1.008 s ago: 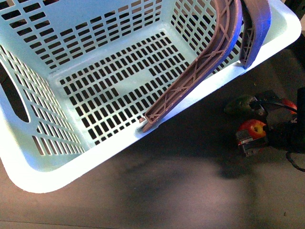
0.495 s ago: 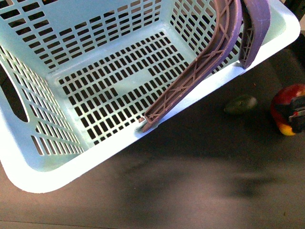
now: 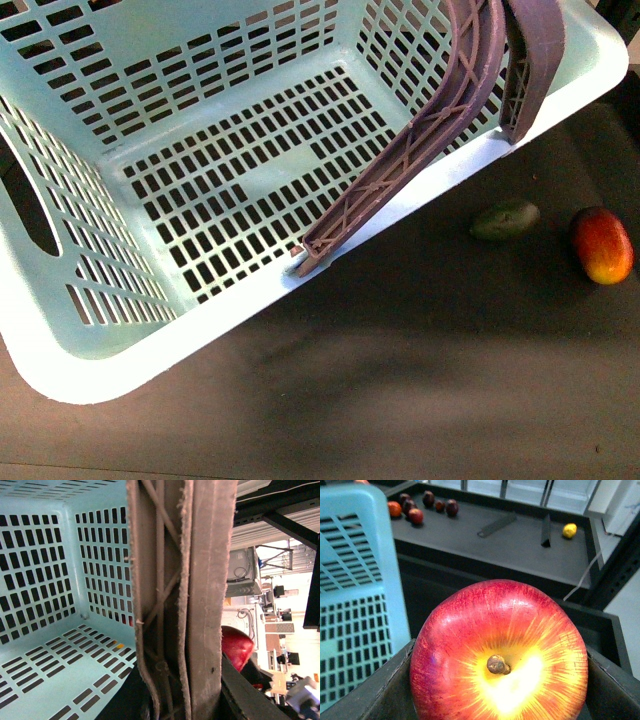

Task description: Pick apple with right arm and hold basket with left

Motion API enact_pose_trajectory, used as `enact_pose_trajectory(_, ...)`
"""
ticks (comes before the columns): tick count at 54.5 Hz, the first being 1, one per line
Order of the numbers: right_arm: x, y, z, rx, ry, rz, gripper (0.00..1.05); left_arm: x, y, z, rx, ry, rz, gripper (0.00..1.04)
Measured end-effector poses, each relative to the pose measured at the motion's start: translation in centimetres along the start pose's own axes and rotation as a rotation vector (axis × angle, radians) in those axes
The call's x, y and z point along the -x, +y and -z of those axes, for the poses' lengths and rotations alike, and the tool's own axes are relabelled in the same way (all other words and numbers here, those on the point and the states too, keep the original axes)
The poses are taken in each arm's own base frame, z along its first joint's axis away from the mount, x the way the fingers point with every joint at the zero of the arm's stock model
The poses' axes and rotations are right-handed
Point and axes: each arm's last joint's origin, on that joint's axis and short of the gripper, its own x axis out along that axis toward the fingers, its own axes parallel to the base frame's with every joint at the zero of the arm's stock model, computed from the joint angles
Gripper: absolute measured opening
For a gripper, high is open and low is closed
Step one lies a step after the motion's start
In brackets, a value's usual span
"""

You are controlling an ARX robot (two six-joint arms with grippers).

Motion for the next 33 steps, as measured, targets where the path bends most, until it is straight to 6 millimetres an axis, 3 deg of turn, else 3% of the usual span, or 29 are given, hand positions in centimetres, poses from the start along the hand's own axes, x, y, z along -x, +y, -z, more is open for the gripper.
enact_pose_trajectory(5, -0.7, 1.8, -1.8, 0.004, -0.041, -0.041, 0.80, 0.0, 0.0, 0.0, 0.000, 0.001, 0.000, 0.19)
enact_pose_trajectory(13, -2.3, 4.6, -3.1, 0.014, -0.056, -0.104, 0.80, 0.0, 0.0, 0.0, 0.000, 0.000, 0.000, 0.19)
enact_pose_trajectory(33, -6.3, 10.6, -2.8, 0.051, -0.009, -0.211, 0.80, 0.0, 0.0, 0.0, 0.000, 0.001, 0.000, 0.19)
